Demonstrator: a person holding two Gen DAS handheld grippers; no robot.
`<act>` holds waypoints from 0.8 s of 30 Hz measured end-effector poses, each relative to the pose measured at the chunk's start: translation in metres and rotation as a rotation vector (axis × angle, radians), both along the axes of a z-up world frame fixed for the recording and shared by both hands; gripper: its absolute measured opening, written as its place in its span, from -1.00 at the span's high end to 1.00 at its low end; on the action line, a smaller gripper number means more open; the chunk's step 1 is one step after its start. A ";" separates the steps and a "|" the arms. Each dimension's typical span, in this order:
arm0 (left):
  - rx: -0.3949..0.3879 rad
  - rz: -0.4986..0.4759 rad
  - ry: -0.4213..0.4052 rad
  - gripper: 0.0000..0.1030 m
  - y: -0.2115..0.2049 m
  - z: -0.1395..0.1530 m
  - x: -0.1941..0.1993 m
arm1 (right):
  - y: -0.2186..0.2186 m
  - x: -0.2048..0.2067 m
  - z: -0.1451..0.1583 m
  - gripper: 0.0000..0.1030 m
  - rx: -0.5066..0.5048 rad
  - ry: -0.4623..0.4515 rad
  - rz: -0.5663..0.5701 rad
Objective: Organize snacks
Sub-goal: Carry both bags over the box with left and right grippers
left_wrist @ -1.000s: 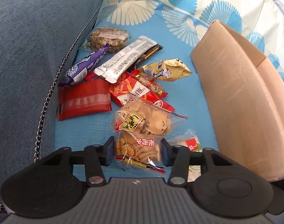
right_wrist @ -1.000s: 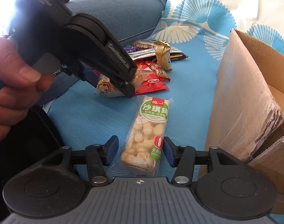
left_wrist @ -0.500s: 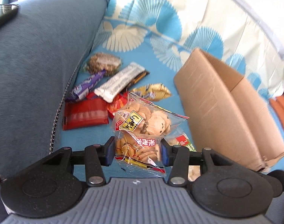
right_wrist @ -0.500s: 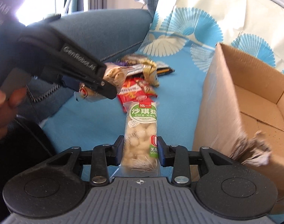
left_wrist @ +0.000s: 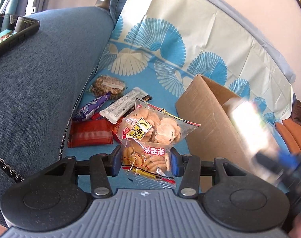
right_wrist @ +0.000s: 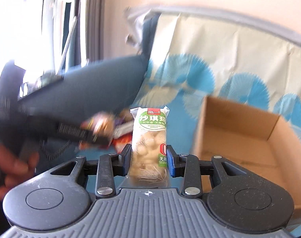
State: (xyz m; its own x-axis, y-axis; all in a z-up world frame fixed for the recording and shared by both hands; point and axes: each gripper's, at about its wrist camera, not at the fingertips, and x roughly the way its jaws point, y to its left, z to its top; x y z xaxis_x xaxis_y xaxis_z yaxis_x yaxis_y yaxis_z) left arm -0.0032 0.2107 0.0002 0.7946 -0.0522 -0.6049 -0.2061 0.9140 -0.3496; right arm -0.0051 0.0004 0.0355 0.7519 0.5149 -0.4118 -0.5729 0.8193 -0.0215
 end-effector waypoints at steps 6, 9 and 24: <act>0.010 0.007 0.010 -0.01 -0.001 -0.001 0.002 | -0.057 0.023 0.021 0.27 0.056 -0.070 -0.100; 0.021 0.015 0.014 -0.01 -0.002 -0.001 0.002 | -0.089 0.044 0.023 0.27 0.058 -0.098 -0.142; 0.164 0.106 0.046 -0.01 -0.027 0.003 0.012 | -0.156 0.074 -0.031 0.28 0.082 -0.059 -0.215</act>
State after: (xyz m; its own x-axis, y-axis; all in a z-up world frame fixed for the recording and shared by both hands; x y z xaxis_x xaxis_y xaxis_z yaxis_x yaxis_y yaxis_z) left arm 0.0093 0.1839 0.0032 0.7615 0.1324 -0.6345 -0.3164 0.9303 -0.1856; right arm 0.0692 -0.1554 0.0045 0.8693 0.3704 -0.3272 -0.3848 0.9227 0.0222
